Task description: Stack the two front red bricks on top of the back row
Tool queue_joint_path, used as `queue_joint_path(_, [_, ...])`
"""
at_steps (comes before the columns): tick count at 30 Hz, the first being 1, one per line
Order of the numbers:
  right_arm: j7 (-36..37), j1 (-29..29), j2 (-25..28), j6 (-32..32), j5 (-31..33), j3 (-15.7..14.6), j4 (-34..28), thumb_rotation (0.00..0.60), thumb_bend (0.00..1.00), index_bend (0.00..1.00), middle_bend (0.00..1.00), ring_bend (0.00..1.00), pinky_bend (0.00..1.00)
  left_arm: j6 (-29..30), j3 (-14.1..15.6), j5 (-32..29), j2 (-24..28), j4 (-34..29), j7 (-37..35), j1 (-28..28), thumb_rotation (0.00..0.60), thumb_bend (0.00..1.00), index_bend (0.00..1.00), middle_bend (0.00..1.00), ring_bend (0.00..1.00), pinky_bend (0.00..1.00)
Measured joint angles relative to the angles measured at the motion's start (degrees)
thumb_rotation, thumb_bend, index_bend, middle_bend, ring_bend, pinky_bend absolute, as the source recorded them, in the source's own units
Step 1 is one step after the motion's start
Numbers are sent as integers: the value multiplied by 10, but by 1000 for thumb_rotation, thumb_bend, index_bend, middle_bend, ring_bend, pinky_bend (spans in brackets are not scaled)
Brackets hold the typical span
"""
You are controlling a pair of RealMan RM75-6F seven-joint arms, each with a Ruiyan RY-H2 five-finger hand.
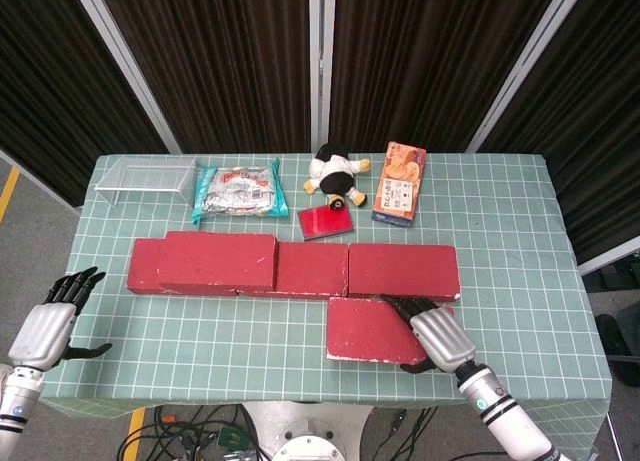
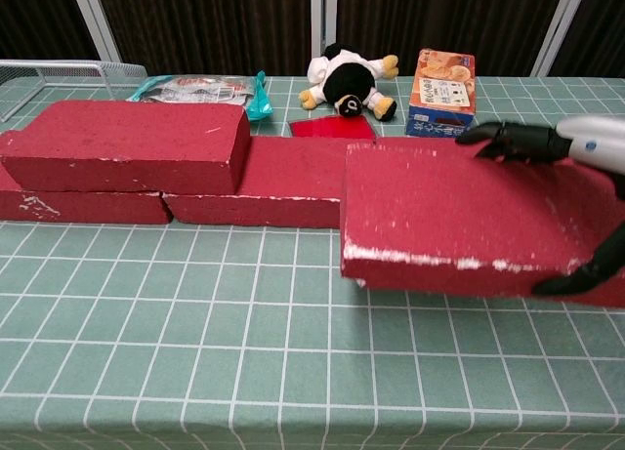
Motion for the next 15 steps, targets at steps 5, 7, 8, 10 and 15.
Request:
queue_joint_path(5, [-5,56,45,-29,38,67,-14,600,73,73,260,217,301,-4,-3,-1,0,-4,1,1,600,34,66,0,0,0])
queue_joint_path(7, [-2,81,52,-50,53,88,-9,600,73,73,259,217,302,-4,-4,-1,1,-5,1,2,600,34,66,0,0,0])
queue_joint_path(8, [2,93,55,-60,58,97,-4,600,73,73,258,217,302,-4,-4,0,1,-5,2,3,600,34,66,0,0,0])
queue_joint_path(10, [18,120,60,-89,69,113,15,600,73,73,256,217,302,-5,-4,-1,0,-3,2,4,600,35,66,0,0,0])
queue_joint_path(15, [45,163,57,-139,95,126,60,600,73,73,251,217,302,-9,-6,4,-1,-2,-8,4,600,35,65,0,0,0])
